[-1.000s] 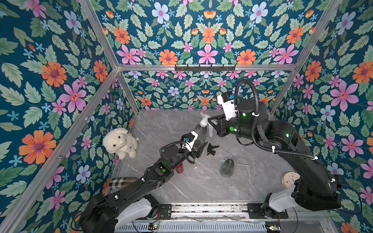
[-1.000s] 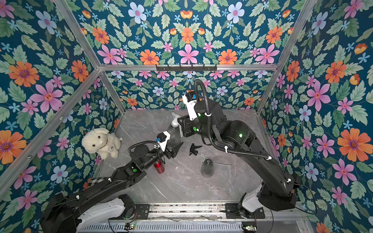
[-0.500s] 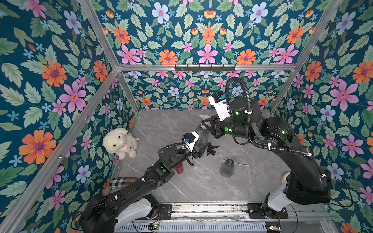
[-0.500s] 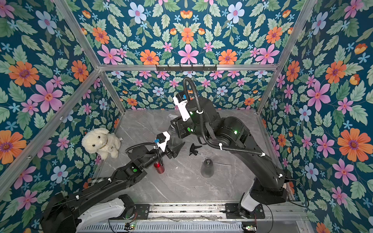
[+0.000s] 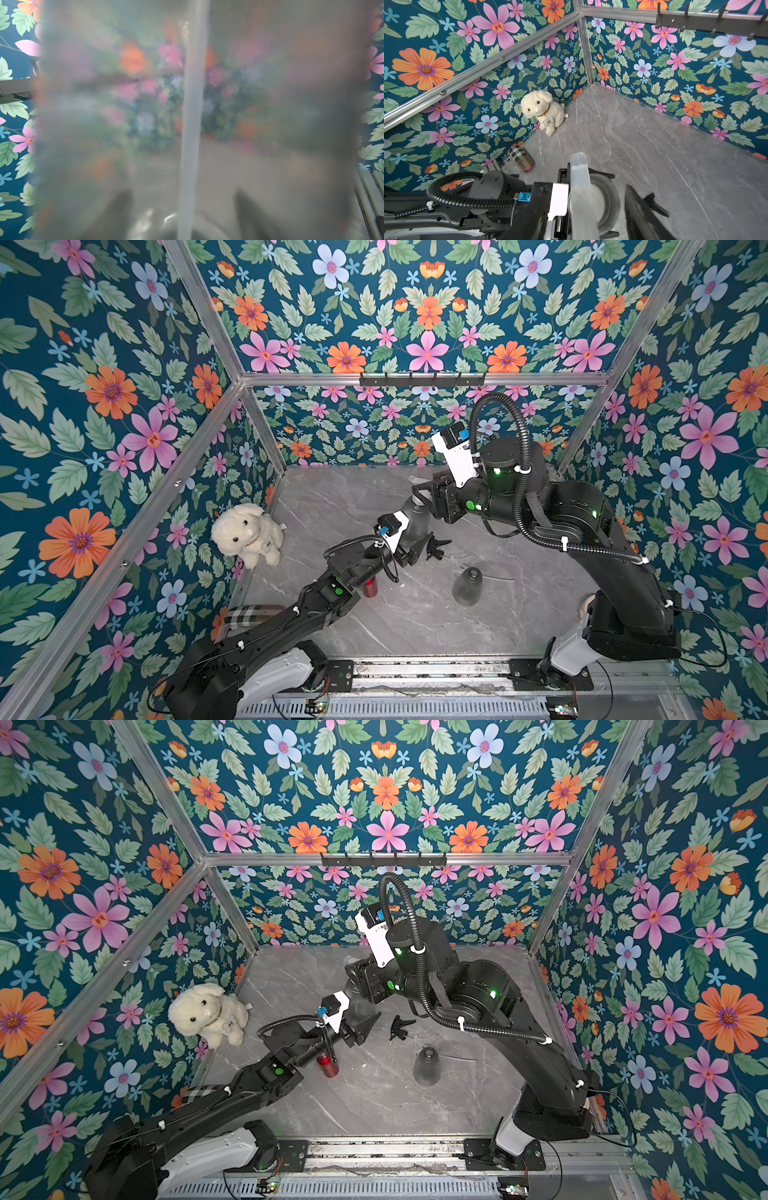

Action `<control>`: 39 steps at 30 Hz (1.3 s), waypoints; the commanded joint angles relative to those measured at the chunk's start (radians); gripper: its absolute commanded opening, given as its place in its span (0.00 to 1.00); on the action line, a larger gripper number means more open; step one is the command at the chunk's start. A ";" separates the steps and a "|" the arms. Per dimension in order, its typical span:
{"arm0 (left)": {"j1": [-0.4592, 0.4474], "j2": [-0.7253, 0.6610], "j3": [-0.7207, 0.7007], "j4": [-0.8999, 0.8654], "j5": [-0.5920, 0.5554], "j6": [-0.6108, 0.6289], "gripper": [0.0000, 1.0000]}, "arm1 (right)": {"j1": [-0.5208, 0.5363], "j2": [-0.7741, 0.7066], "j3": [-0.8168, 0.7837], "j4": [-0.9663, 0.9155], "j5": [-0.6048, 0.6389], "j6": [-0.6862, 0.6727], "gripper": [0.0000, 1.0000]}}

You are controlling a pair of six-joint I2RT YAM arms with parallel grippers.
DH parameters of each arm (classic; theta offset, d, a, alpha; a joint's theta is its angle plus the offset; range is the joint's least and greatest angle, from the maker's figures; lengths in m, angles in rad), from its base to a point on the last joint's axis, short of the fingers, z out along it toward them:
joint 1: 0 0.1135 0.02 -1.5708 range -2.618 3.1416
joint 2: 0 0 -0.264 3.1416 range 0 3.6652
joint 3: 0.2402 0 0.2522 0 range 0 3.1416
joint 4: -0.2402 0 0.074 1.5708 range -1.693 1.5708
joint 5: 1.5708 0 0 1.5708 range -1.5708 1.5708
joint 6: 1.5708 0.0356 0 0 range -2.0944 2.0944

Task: Attach spray nozzles to spray bottles
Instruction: Screw the spray nozzle on the spray bottle.

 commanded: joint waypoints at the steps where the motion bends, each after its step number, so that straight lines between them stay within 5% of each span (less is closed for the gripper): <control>1: 0.002 0.004 -0.004 0.059 0.007 -0.010 0.00 | 0.006 0.008 0.042 0.027 0.016 -0.050 0.61; 7: 0.002 0.010 -0.004 0.069 0.010 -0.016 0.00 | 0.014 -0.024 0.088 0.063 0.050 -0.107 0.66; 13: 0.004 0.013 0.001 0.083 0.029 -0.032 0.00 | -0.013 -0.177 -0.083 0.158 0.118 -0.139 0.64; 18: 0.007 0.009 0.006 0.101 0.074 -0.065 0.00 | -0.181 -0.375 -0.426 0.296 -0.056 -0.050 0.64; 24: 0.015 0.005 0.024 0.105 0.158 -0.109 0.00 | -0.223 -0.471 -0.675 0.411 -0.248 -0.094 0.65; 32: 0.020 -0.017 0.039 0.064 0.228 -0.131 0.00 | -0.269 -0.492 -0.784 0.530 -0.500 -0.152 0.65; 39: 0.020 -0.017 0.044 0.040 0.235 -0.129 0.00 | -0.270 -0.454 -0.769 0.577 -0.585 -0.163 0.65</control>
